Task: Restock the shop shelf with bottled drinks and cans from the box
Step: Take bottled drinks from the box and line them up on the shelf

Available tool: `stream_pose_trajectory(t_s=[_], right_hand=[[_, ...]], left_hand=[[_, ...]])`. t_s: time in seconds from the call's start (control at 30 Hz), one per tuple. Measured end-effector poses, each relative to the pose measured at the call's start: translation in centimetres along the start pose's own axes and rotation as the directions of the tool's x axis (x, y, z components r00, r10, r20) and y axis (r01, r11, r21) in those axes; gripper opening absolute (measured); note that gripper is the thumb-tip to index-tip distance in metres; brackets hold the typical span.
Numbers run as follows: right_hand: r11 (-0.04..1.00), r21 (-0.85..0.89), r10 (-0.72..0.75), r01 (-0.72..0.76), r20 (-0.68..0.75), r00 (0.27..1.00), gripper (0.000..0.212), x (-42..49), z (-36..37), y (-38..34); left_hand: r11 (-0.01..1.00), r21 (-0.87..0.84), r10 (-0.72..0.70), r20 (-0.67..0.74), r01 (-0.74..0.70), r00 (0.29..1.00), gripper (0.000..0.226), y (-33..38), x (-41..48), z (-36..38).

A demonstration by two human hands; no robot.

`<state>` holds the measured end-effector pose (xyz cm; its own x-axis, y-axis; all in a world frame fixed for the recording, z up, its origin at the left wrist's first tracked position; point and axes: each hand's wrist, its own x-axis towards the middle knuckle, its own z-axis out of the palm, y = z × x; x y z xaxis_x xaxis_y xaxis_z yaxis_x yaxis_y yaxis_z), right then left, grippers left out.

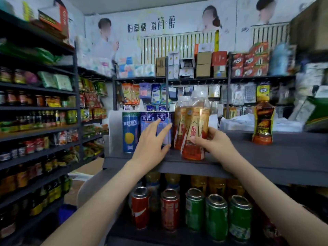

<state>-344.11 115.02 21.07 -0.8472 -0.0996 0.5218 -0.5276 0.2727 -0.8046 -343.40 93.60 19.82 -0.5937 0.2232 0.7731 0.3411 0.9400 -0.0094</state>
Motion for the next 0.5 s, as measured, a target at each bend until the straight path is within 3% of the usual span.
stream_pose_trajectory(t_s=[0.1,0.23,0.4,0.5], right_hand=[[0.993,-0.114,-0.035,0.039,0.044,0.998,0.032,1.4,1.2,0.2],[0.962,-0.247,-0.099,0.119,0.092,0.991,0.046,1.9,2.4,0.1],[0.922,-0.374,-0.056,0.102,0.133,0.990,0.077,2.8,2.9,0.3],[0.876,-0.424,-0.205,0.231,0.107,0.973,0.098,2.5,3.2,0.2]], left_hand=[[0.996,-0.091,0.018,-0.038,-0.021,0.999,0.059,0.3,0.8,0.7],[0.962,-0.257,0.069,-0.090,-0.090,0.994,0.055,-0.1,1.6,0.9],[0.968,-0.206,0.152,0.017,-0.146,0.988,0.079,-1.3,2.2,1.9],[0.963,-0.206,0.176,-0.003,-0.173,0.984,0.081,-1.5,2.4,2.0]])
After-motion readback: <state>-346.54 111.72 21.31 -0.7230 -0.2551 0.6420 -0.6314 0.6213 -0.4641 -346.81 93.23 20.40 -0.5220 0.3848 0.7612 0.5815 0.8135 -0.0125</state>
